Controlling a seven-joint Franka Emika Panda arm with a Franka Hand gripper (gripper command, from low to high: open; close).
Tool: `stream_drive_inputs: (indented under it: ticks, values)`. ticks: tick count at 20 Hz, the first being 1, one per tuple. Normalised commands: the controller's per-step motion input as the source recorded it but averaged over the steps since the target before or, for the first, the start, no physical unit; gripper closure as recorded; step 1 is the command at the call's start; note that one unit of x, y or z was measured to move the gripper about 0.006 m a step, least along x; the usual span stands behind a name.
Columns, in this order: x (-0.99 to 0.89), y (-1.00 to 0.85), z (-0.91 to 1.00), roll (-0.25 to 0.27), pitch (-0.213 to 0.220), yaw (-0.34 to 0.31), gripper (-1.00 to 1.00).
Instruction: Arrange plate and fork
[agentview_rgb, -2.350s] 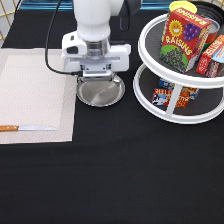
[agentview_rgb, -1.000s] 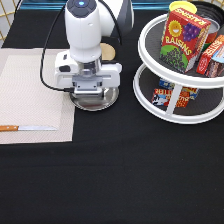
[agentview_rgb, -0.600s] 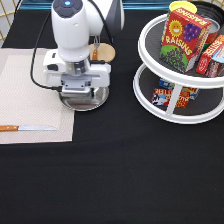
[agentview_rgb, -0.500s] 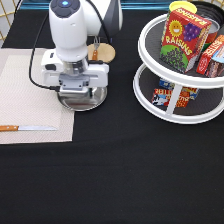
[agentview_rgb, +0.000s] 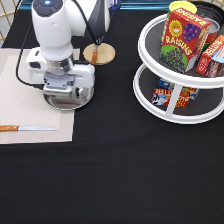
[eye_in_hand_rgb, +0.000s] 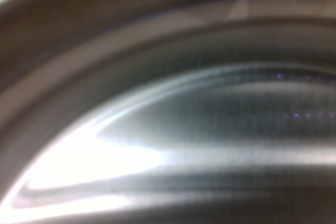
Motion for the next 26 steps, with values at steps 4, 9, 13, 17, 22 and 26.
stream_drive_inputs:
  ticks: [4,9,13,17,22,26]
  values:
    - [0.08,-0.84,0.0,0.039,0.02,0.0,-1.0]
    - [0.0,-0.91,0.0,0.042,0.0,0.0,-1.0]
    - [0.0,-0.97,0.0,0.051,0.0,0.0,-1.0]
    - [0.0,-0.96,0.0,0.058,0.0,0.0,-1.0]
    - [0.09,-0.81,0.0,0.051,0.0,-0.011,-1.0]
    - [0.29,-0.41,0.0,-0.002,0.0,-0.09,-1.0]
